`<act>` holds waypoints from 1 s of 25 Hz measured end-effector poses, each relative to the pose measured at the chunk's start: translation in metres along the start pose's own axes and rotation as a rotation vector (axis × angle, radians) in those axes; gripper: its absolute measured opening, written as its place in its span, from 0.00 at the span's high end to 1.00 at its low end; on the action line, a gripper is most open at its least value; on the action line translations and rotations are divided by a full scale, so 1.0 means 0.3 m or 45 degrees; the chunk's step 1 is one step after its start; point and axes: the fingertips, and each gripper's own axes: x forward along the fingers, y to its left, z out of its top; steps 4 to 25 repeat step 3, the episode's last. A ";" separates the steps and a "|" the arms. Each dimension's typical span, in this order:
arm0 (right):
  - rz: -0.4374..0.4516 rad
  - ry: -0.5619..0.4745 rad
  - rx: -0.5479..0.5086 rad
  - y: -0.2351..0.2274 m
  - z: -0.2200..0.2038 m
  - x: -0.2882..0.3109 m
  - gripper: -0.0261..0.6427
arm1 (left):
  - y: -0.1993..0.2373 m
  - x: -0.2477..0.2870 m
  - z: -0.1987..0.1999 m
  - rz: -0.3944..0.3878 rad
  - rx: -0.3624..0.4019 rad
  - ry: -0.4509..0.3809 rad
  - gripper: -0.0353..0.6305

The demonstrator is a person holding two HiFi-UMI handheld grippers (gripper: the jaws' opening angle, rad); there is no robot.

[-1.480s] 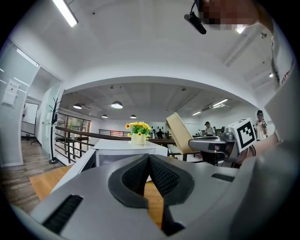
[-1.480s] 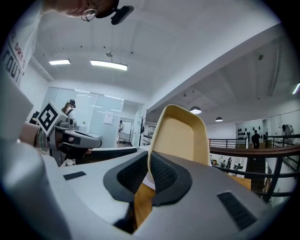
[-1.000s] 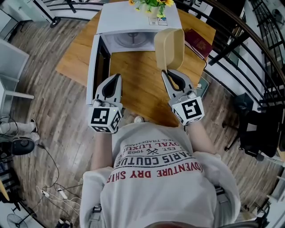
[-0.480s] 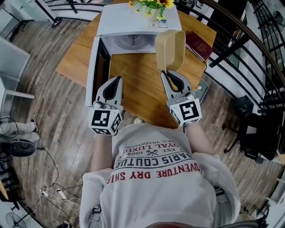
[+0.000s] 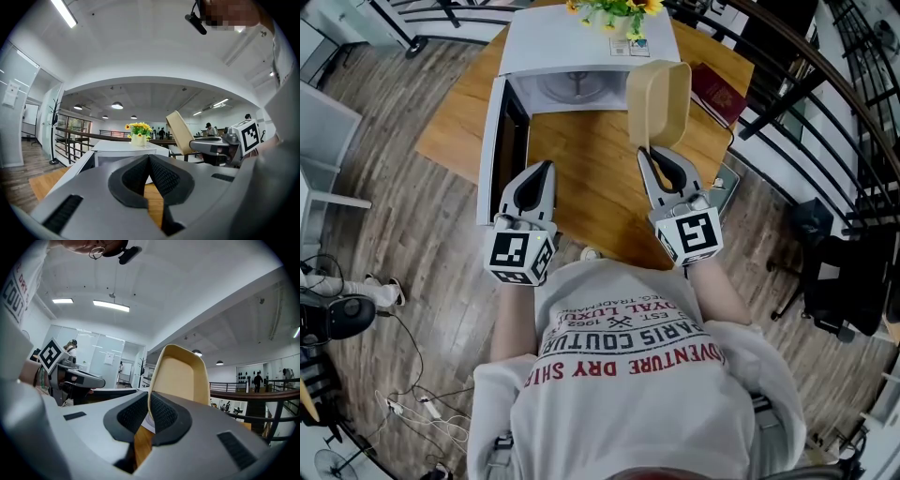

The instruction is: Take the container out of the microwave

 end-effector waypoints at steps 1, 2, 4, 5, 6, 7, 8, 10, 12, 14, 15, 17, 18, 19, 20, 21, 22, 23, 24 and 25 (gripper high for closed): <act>0.003 -0.002 -0.006 0.000 0.000 0.002 0.90 | 0.000 0.001 0.001 0.000 0.000 -0.001 0.93; 0.007 -0.006 -0.013 0.001 0.001 0.003 0.90 | 0.001 0.002 0.003 0.000 0.001 -0.003 0.93; 0.011 -0.009 -0.021 0.002 0.001 0.005 0.90 | 0.001 0.003 0.004 0.000 0.001 -0.005 0.93; 0.011 -0.009 -0.021 0.002 0.001 0.005 0.90 | 0.001 0.003 0.004 0.000 0.001 -0.005 0.93; 0.011 -0.009 -0.021 0.002 0.001 0.005 0.90 | 0.001 0.003 0.004 0.000 0.001 -0.005 0.93; 0.011 -0.009 -0.021 0.002 0.001 0.005 0.90 | 0.001 0.003 0.004 0.000 0.001 -0.005 0.93; 0.011 -0.009 -0.021 0.002 0.001 0.005 0.90 | 0.001 0.003 0.004 0.000 0.001 -0.005 0.93; 0.011 -0.009 -0.021 0.002 0.001 0.005 0.90 | 0.001 0.003 0.004 0.000 0.001 -0.005 0.93; 0.011 -0.009 -0.021 0.002 0.001 0.005 0.90 | 0.001 0.003 0.004 0.000 0.001 -0.005 0.93; 0.011 -0.009 -0.021 0.002 0.001 0.005 0.90 | 0.001 0.003 0.004 0.000 0.001 -0.005 0.93; 0.011 -0.009 -0.021 0.002 0.001 0.005 0.90 | 0.001 0.003 0.004 0.000 0.001 -0.005 0.93; 0.011 -0.009 -0.021 0.002 0.001 0.005 0.90 | 0.001 0.003 0.004 0.000 0.001 -0.005 0.93; 0.011 -0.009 -0.021 0.002 0.001 0.005 0.90 | 0.001 0.003 0.004 0.000 0.001 -0.005 0.93; 0.011 -0.009 -0.021 0.002 0.001 0.005 0.90 | 0.001 0.003 0.004 0.000 0.001 -0.005 0.93; 0.011 -0.009 -0.021 0.002 0.001 0.005 0.90 | 0.001 0.003 0.004 0.000 0.001 -0.005 0.93; 0.011 -0.009 -0.021 0.002 0.001 0.005 0.90 | 0.001 0.003 0.004 0.000 0.001 -0.005 0.93; 0.011 -0.009 -0.021 0.002 0.001 0.005 0.90 | 0.001 0.003 0.004 0.000 0.001 -0.005 0.93; 0.011 -0.009 -0.021 0.002 0.001 0.005 0.90 | 0.001 0.003 0.004 0.000 0.001 -0.005 0.93; 0.011 -0.009 -0.021 0.002 0.001 0.005 0.90 | 0.001 0.003 0.004 0.000 0.001 -0.005 0.93; 0.011 -0.009 -0.021 0.002 0.001 0.005 0.90 | 0.001 0.003 0.004 0.000 0.001 -0.005 0.93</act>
